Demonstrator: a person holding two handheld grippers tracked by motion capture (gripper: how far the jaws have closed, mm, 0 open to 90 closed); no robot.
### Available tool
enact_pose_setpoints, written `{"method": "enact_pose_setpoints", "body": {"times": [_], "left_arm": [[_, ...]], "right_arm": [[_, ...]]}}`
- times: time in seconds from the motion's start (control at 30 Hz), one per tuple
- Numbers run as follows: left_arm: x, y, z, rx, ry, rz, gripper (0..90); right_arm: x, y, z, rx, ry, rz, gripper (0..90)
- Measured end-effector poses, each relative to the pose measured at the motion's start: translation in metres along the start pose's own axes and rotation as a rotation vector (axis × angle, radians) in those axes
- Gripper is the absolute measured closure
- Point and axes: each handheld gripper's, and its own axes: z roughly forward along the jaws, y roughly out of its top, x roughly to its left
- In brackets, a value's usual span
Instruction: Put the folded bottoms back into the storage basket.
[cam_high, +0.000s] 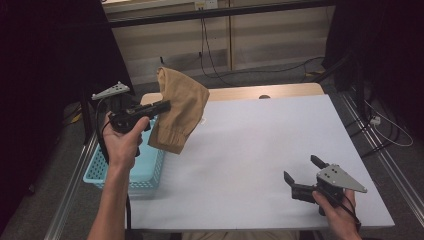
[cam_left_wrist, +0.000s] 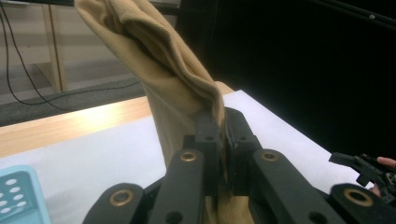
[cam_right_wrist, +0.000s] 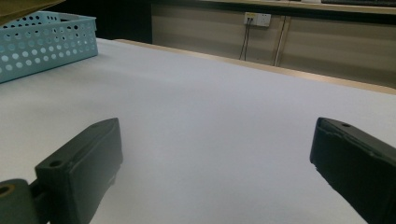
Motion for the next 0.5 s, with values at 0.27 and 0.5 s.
{"method": "enact_pose_setpoints", "body": {"times": [0.27, 0.5], "left_arm": [[0.003, 0.002, -0.013, -0.018, 0.015, 0.001, 86.3], [0.008, 0.003, -0.024, -0.035, 0.025, -0.004, 86.3]], "right_arm": [[0.000, 0.000, 0.000, 0.000, 0.000, -0.001, 2.1], [0.000, 0.000, 0.000, 0.000, -0.002, -0.002, 2.1]]}}
